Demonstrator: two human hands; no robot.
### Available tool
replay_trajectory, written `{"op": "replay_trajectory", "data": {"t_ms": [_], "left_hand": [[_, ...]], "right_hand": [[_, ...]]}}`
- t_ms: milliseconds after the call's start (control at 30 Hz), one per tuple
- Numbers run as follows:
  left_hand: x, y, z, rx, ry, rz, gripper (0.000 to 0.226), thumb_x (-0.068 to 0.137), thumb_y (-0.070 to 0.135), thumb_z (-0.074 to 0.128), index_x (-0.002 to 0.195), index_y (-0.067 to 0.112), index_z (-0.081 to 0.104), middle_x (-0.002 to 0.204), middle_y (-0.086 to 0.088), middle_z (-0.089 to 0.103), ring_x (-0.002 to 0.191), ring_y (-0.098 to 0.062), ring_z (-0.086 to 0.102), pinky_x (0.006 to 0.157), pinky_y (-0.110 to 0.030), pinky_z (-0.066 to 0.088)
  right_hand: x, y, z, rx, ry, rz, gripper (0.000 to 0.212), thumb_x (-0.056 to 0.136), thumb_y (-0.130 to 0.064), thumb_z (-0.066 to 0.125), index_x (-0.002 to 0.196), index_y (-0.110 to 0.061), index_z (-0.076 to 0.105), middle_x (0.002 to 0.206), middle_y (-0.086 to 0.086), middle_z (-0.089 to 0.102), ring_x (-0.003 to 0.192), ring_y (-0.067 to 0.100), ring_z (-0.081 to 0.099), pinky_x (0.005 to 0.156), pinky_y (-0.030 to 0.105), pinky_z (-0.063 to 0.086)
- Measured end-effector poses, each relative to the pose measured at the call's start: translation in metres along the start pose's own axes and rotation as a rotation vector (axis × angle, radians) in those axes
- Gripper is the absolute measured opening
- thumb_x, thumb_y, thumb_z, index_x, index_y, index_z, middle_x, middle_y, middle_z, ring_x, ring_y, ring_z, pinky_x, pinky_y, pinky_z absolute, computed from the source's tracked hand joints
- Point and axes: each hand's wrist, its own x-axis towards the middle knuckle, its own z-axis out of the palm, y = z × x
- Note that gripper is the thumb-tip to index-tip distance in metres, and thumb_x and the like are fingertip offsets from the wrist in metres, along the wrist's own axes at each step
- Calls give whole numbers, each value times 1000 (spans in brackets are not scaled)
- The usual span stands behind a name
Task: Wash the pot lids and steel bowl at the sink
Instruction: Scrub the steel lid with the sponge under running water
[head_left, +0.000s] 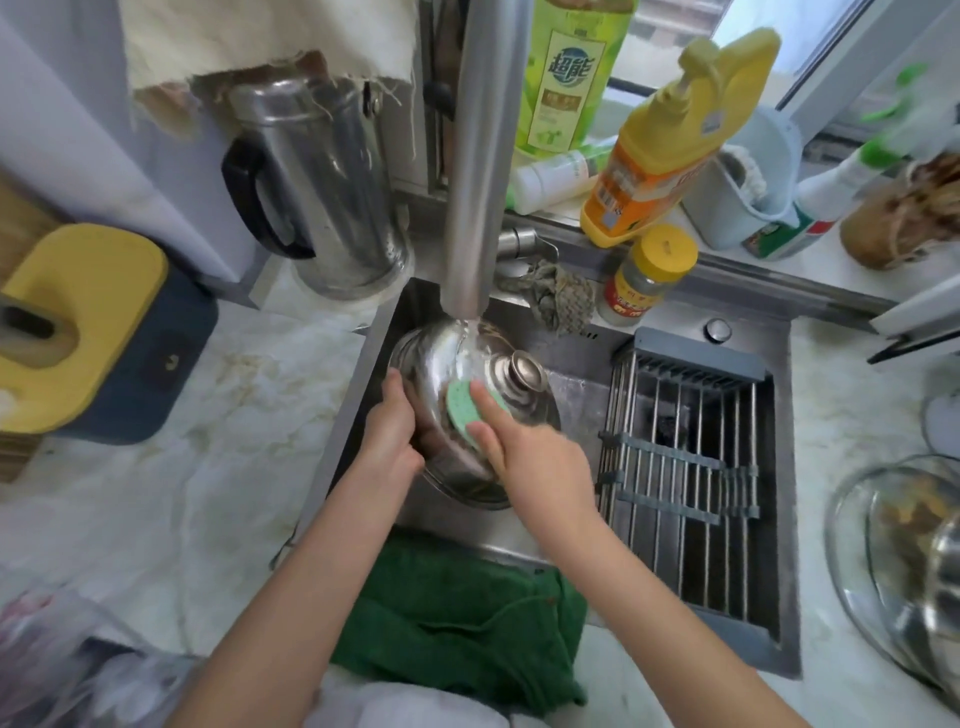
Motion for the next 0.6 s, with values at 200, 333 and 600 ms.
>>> {"op": "replay_trajectory", "data": {"t_ms": [200,333,600], "left_hand": [[-7,3,1,19,-10,-11,63,88,66,41,117,14,63,107,-18,68,96,-35,66,92,-52,52],[0,5,-5,14,5,16,70,84,71,40,124,17,60,114,-15,67,99,-34,66,92,-52,52],[-22,10,-5,70,-15,60,52,93,62,40,99,17,65,100,-14,70,93,-30,67,88,-46,55]], "right_hand": [[20,-10,-5,47,54,19,53,100,-51,18,151,-41,10,76,10,63,71,30,65,54,33,39],[-16,-7,-1,-33,-49,-20,58,94,-56,9,150,-44,3,86,10,66,79,31,65,56,32,36],[-8,-8,-15,-55,-94,-27,52,102,-49,19,152,-39,9,74,6,53,68,28,58,51,32,37]]}}
